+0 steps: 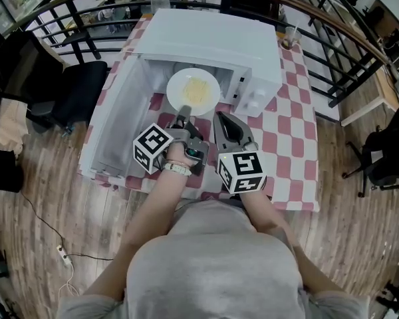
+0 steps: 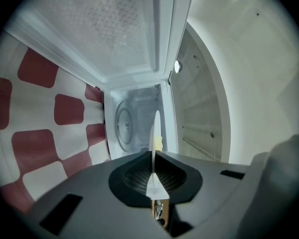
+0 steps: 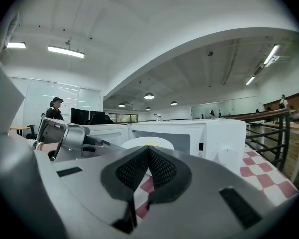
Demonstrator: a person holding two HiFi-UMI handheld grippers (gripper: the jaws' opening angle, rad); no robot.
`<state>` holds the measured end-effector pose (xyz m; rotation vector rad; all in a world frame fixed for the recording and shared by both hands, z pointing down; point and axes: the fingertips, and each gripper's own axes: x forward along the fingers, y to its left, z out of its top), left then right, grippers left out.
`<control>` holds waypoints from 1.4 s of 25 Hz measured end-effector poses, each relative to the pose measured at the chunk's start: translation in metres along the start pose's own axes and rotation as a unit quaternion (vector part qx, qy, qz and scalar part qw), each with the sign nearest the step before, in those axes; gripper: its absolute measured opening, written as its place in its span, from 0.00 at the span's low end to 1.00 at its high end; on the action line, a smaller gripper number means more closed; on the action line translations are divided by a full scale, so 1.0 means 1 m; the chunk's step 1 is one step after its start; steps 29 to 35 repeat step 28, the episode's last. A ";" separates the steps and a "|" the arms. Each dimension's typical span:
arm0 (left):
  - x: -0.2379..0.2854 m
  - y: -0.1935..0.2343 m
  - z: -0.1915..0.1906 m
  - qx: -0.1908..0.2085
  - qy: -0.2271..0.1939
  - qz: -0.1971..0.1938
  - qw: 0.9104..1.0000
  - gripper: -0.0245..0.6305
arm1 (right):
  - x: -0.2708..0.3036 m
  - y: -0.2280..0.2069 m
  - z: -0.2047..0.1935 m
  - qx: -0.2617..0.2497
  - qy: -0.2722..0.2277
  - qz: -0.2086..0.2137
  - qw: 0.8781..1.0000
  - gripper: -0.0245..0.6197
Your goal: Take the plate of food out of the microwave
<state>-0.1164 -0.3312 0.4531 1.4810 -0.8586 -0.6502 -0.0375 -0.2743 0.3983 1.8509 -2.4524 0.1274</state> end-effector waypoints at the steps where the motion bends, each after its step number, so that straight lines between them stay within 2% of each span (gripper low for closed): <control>1: -0.001 -0.001 -0.001 0.000 -0.002 -0.002 1.000 0.06 | 0.000 0.001 0.000 -0.001 0.000 0.000 1.000 0.08; 17: -0.011 -0.007 0.003 -0.008 -0.008 -0.017 1.000 0.06 | 0.000 0.003 -0.001 0.002 0.001 -0.005 1.000 0.08; 35: -0.010 0.001 0.002 -0.017 -0.003 -0.010 1.000 0.06 | 0.002 0.005 -0.007 -0.003 0.011 -0.007 1.000 0.08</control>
